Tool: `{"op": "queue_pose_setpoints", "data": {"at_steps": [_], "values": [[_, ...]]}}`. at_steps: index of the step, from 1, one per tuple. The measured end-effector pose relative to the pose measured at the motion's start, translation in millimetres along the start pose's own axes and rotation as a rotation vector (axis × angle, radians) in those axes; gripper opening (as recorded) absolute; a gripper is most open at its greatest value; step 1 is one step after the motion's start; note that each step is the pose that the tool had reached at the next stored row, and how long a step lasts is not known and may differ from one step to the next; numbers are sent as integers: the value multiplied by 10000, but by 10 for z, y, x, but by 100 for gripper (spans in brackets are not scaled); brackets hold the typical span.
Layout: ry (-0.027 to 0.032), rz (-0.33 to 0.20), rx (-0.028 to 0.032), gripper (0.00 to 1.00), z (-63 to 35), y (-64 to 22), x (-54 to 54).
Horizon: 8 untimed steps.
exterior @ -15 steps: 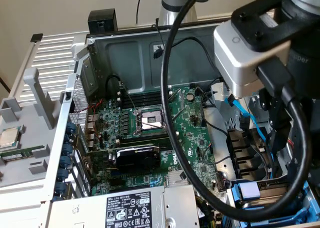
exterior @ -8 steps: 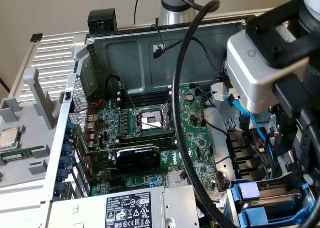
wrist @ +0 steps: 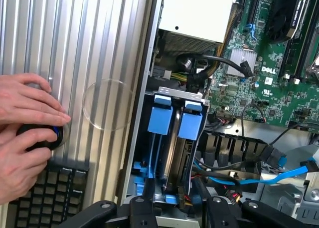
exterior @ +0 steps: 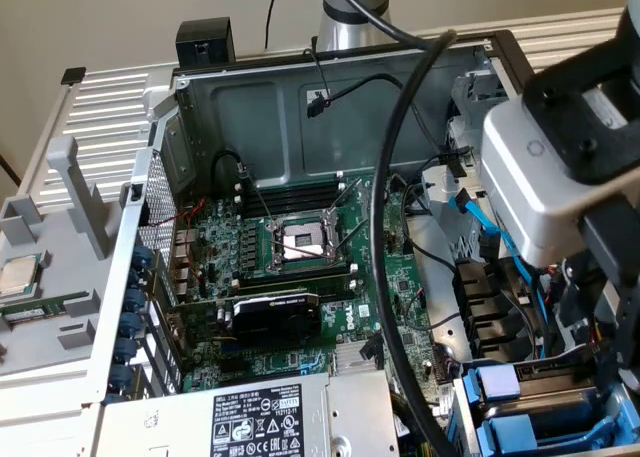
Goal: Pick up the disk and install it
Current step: 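Insert the first disk wire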
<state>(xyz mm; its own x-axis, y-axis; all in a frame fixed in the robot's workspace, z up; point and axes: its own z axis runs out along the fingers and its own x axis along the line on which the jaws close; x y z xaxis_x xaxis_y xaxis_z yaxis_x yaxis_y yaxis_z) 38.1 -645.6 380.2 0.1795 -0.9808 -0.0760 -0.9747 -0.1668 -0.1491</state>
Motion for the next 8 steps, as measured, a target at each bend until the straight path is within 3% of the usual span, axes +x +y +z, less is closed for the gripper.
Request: {"op": "queue_pose_setpoints", "data": {"at_steps": [8], "values": [[-195, -91, -52, 43, 88, -78, 44]]}}
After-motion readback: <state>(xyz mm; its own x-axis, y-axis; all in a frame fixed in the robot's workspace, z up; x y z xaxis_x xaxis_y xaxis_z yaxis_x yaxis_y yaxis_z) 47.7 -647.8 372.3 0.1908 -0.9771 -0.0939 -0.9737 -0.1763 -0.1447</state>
